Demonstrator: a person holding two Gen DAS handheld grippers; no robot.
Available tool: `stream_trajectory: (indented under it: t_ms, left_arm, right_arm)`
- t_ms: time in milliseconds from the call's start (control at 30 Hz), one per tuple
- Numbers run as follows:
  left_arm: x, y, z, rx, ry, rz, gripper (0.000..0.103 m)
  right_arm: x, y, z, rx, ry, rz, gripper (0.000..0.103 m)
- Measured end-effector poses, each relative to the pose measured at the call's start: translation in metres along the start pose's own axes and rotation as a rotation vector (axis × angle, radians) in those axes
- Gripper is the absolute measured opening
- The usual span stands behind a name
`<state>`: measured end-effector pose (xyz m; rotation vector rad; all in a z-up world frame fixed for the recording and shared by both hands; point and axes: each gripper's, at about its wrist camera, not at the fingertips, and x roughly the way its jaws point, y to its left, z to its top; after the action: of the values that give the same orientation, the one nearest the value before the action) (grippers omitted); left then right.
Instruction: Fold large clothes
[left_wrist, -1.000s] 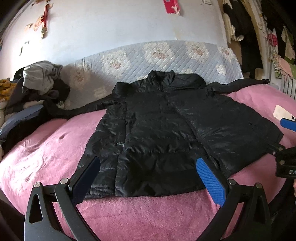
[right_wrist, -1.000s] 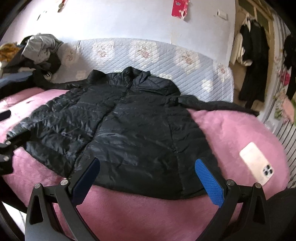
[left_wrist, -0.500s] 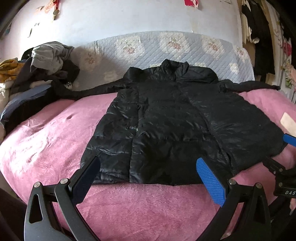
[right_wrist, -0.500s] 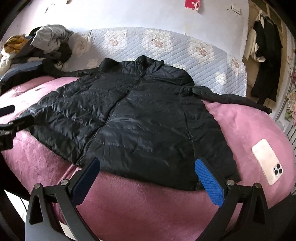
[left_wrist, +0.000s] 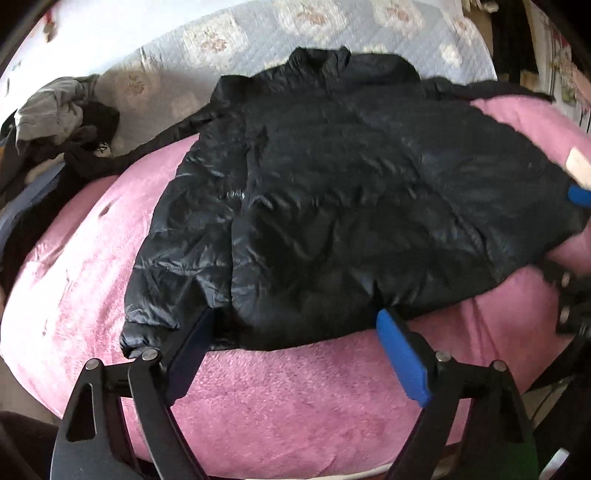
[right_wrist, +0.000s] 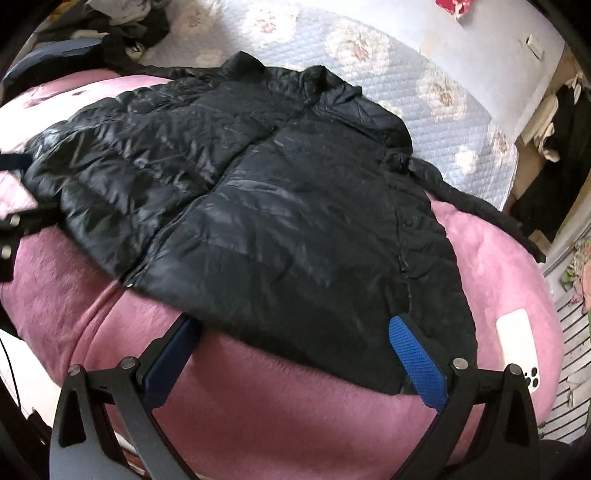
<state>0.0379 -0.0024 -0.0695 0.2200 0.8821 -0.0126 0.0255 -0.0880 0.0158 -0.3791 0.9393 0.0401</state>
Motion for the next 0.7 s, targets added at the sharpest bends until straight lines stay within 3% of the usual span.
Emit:
stream_trajectory:
  t_ms: [200, 333, 367, 500, 533, 600, 633, 700]
  left_arm:
    - [-0.004, -0.005, 0.003, 0.12, 0.087, 0.04, 0.086]
    - [-0.014, -0.007, -0.004, 0.256, 0.121, 0.12, 0.085]
    - [-0.007, -0.005, -0.004, 0.261, 0.139, 0.133, 0.086]
    - [0.01, 0.009, 0.014, 0.176, 0.127, 0.07, 0.086]
    - [0.013, 0.011, 0.02, 0.167, 0.107, 0.082, 0.085]
    - [0.017, 0.008, 0.028, 0.197, 0.063, 0.178, 0.084]
    - [0.018, 0.004, 0.031, 0.231, 0.034, 0.219, 0.083]
    - [0.018, -0.001, 0.036, 0.265, 0.007, 0.234, 0.074]
  right_arm:
    - [0.013, -0.022, 0.007, 0.045, 0.049, 0.037, 0.103]
    - [0.011, -0.039, -0.002, 0.016, 0.068, 0.048, 0.103]
    - [0.012, -0.045, -0.006, 0.014, 0.077, 0.068, 0.103]
    - [0.025, -0.069, -0.007, 0.101, 0.128, 0.104, 0.103]
    - [0.027, -0.071, -0.007, 0.118, 0.131, 0.095, 0.103]
    - [0.031, -0.076, -0.006, 0.145, 0.124, 0.071, 0.103]
    - [0.032, -0.077, -0.005, 0.152, 0.117, 0.067, 0.1]
    - [0.028, -0.08, -0.002, 0.158, 0.103, 0.108, 0.067]
